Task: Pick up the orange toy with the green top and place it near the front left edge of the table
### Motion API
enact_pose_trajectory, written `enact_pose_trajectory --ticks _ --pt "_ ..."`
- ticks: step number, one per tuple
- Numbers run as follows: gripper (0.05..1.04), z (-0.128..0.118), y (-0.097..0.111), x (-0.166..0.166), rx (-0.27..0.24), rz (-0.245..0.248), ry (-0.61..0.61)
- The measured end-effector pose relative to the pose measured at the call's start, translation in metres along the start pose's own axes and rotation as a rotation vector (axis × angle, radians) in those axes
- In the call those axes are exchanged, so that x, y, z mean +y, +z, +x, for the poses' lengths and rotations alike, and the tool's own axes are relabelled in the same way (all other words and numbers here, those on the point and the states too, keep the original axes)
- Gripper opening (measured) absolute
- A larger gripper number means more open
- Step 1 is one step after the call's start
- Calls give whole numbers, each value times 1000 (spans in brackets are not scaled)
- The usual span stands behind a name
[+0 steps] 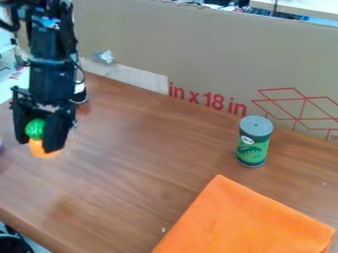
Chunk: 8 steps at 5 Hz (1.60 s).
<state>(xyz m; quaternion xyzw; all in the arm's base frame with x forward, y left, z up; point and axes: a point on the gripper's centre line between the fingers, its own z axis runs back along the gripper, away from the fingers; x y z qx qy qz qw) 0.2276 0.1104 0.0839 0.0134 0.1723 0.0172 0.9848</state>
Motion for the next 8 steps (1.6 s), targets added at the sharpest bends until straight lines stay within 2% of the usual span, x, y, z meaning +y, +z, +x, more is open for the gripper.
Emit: enact_pose_trajectory --ticks 1,2,4,5,6,7,8 --pt "736 -26 -27 -22 14 26 -120" --pt "736 -35 -50 -38 24 58 -200" --pt "736 -25 -72 -48 30 95 -240" --pt "776 -20 -71 -47 25 96 -237" --pt "1004 -14 -72 -50 30 73 -214" --pt "1008 -20 -45 -47 -17 3 -179" --pt "1006 -25 1 -36 -100 -105 -110"
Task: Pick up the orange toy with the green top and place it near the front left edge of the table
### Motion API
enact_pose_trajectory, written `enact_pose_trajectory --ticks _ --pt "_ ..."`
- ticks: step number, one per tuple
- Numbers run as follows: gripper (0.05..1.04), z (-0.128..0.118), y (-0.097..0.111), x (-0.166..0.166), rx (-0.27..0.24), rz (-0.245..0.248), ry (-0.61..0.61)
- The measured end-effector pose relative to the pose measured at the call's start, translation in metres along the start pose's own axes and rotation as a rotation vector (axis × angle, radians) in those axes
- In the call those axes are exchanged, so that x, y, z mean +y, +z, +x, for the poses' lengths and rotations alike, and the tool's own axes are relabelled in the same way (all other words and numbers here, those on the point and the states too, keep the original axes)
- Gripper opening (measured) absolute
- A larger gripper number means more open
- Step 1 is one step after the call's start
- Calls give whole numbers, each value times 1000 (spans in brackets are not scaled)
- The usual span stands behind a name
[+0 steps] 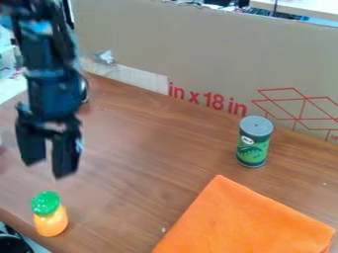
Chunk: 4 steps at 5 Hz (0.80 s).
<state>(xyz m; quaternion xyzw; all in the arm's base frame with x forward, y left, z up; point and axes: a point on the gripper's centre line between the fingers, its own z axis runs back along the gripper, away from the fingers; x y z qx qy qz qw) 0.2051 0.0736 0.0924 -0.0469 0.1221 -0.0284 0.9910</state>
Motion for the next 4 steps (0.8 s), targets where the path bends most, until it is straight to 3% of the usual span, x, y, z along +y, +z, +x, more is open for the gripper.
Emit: enact_pose_trajectory --ticks 1,2,3,4 --pt "1005 5 37 16 -81 -63 79" --pt "1005 7 52 40 -131 17 120" --pt "1004 0 56 75 -160 133 154" --pt "1003 5 64 103 -185 142 160"
